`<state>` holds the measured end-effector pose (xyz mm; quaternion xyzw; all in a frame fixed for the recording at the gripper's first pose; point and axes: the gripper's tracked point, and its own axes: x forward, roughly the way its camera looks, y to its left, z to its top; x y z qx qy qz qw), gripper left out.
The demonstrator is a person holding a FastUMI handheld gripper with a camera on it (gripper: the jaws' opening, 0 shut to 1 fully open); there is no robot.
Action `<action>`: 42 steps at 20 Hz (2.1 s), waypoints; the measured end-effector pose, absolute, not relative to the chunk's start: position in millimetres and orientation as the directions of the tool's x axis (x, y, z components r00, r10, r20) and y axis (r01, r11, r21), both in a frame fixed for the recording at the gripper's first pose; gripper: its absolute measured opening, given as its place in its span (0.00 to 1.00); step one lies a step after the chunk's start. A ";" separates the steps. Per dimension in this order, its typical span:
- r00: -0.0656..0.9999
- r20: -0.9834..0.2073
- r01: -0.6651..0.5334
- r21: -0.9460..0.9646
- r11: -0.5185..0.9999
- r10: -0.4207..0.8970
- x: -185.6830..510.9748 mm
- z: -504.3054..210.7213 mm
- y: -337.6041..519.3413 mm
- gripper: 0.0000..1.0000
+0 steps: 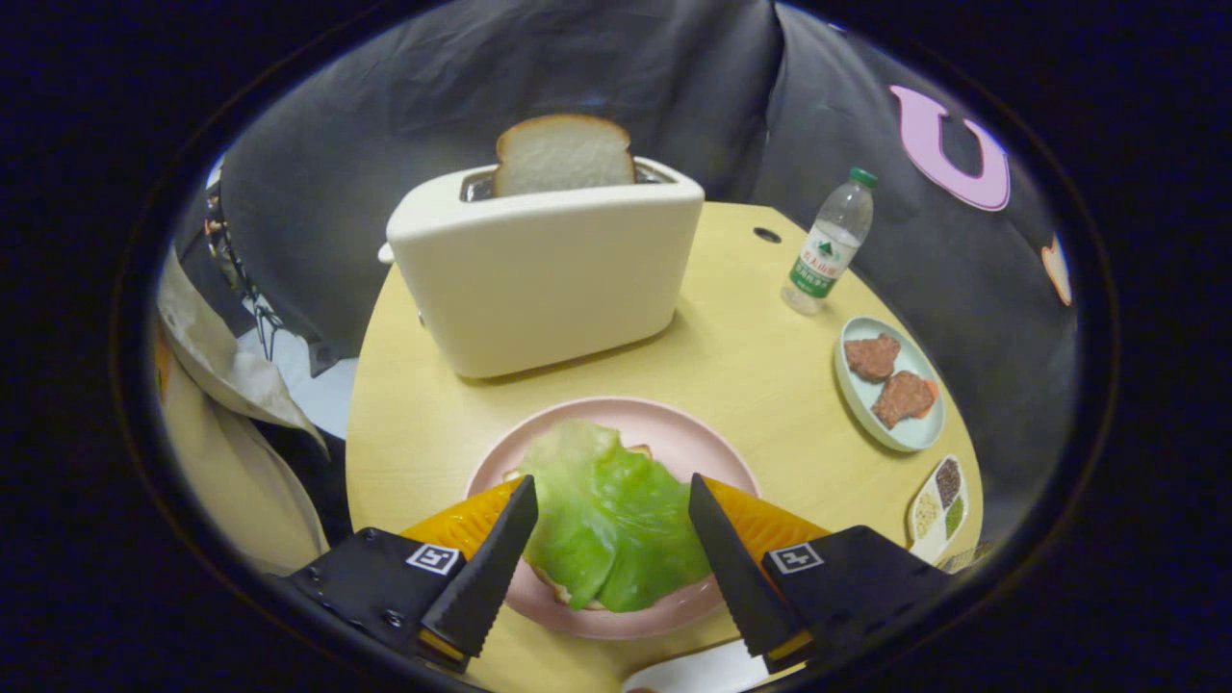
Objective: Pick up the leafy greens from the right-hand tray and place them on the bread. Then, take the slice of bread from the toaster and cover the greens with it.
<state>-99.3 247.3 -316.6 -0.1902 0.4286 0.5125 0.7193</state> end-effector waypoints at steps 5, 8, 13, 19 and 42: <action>0.229 -0.779 -0.870 0.105 0.482 0.583 -72.2 -262.3 274.3 1.00; 0.269 -0.763 -0.848 0.102 0.521 0.587 -63.0 -233.7 293.5 1.00; 0.295 -0.750 -0.817 0.123 0.563 0.592 -57.7 -204.4 331.0 1.00; 0.279 -0.747 -0.761 0.211 0.613 0.603 -57.2 -195.7 380.0 1.00; 0.223 -0.844 -0.567 0.295 0.769 0.488 -54.7 -249.9 422.3 0.29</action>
